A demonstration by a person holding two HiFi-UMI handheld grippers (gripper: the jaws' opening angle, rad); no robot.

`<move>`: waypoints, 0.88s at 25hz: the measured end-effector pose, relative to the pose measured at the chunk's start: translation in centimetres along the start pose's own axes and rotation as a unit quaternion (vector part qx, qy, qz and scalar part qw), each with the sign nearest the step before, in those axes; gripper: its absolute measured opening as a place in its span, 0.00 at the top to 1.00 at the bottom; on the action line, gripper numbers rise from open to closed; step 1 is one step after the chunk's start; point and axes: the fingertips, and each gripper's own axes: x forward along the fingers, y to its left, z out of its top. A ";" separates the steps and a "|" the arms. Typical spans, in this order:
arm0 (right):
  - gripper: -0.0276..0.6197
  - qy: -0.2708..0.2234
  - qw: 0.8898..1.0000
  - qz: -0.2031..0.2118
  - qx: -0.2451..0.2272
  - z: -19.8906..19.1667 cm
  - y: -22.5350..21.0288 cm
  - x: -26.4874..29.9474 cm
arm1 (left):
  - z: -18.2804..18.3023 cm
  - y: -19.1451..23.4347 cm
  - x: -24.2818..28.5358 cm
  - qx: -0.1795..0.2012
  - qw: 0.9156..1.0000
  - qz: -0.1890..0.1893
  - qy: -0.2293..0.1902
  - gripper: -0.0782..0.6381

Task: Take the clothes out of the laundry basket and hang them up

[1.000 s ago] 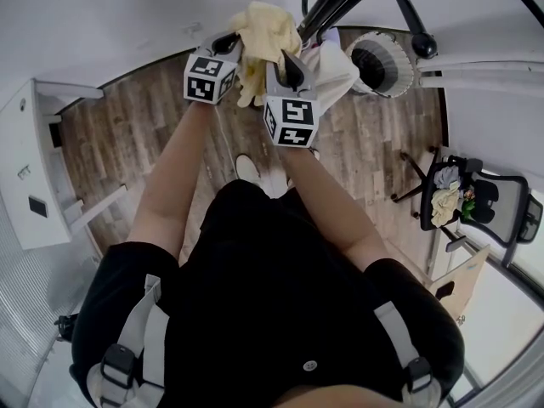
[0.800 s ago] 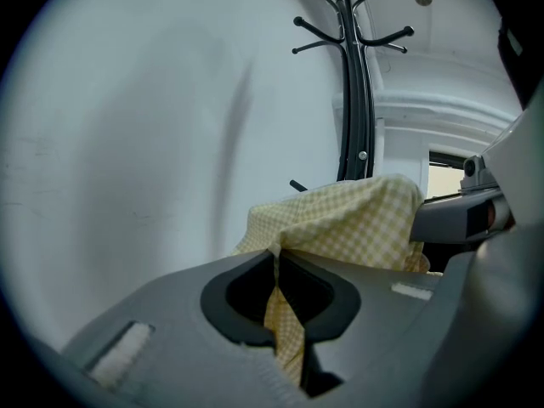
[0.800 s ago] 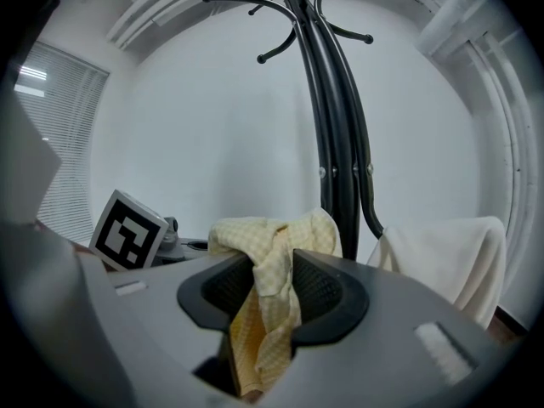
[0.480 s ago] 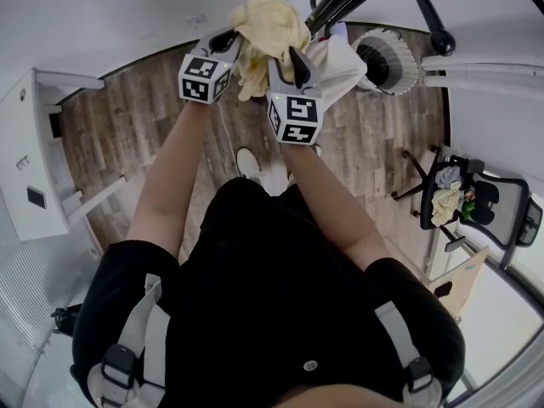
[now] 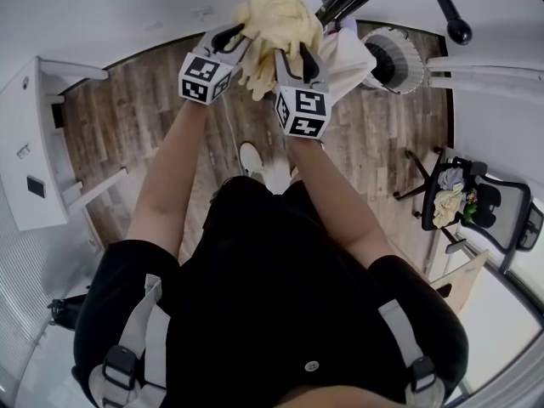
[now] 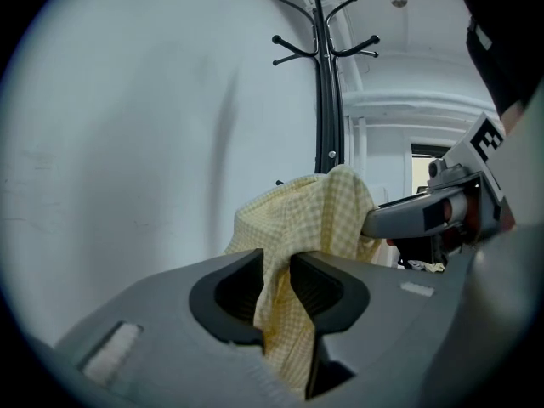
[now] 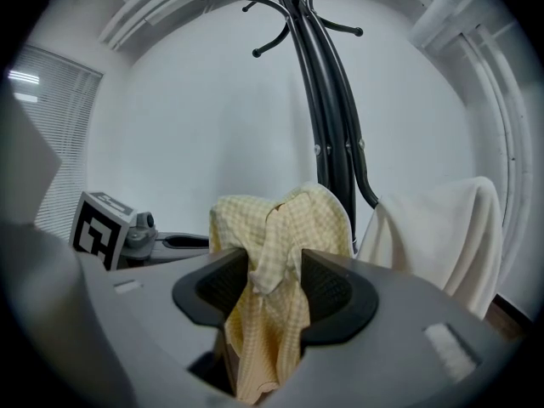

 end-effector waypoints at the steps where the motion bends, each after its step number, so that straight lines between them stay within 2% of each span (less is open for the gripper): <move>1: 0.66 0.000 1.000 0.001 -0.001 -0.1 0.0 0.0 | -0.1 -0.2 -0.2 0.005 1.000 -0.004 0.002 0.74; 5: 0.65 0.002 1.000 0.004 -0.005 -0.5 0.2 -0.1 | -0.8 -0.9 -1.3 0.022 1.000 -0.015 0.011 0.69; 9: 0.60 0.002 1.000 0.011 -0.009 -0.9 0.4 -0.5 | -0.9 -1.6 -2.5 0.024 0.999 -0.022 0.012 0.62; 14: 0.56 -0.026 0.999 0.026 -0.021 1.4 0.8 -2.9 | 2.2 -3.3 -5.1 0.028 0.999 -0.017 -0.016 0.60; 18: 0.55 -0.050 0.996 0.068 -0.044 4.3 0.9 -6.7 | 5.7 -6.4 -8.0 0.026 0.998 -0.019 -0.048 0.60; 22: 0.55 -0.053 0.990 0.118 -0.055 6.1 -0.6 -11.7 | 7.8 -11.6 -10.5 0.013 0.998 -0.030 -0.061 0.60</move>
